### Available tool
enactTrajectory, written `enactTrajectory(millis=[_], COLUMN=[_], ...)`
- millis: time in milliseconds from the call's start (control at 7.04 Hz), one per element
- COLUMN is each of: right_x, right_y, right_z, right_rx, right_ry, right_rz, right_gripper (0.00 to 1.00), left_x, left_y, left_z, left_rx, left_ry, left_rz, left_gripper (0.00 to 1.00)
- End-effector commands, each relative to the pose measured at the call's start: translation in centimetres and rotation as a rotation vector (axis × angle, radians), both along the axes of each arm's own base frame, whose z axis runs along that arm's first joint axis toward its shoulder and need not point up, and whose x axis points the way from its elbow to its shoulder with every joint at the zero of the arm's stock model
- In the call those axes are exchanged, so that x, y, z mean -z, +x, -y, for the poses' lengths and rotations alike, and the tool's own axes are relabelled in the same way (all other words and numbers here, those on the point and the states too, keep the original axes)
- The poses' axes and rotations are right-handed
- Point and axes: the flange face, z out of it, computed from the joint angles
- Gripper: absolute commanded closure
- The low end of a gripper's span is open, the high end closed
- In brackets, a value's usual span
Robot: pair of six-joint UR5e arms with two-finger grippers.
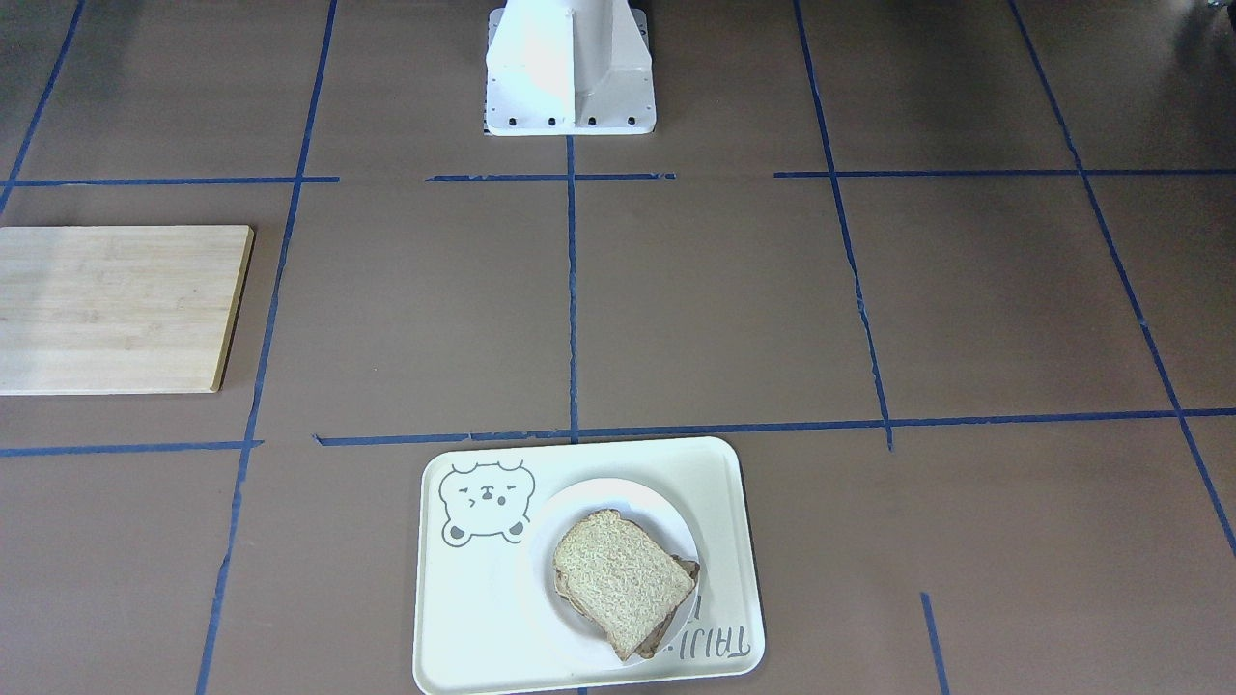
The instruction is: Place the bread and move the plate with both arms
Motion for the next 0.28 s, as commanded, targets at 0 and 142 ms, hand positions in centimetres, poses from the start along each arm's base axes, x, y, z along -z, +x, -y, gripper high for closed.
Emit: enactTrajectory(millis=[0, 142], right_x=[0.2, 0.35], right_y=[0.02, 0.14], right_z=[0.21, 0.28], right_rx=[-0.001, -0.005], right_ry=[0.003, 0.005], right_rz=[0.0, 0.001], right_gripper=[0.0, 0.0], left_x=[0.19, 0.27], left_y=[-0.01, -0.02], left_z=[0.21, 0.29], left_rx=[0.0, 0.0], left_ry=[0.004, 0.007], left_rz=[0.001, 0.003], left_gripper=[0.0, 0.0])
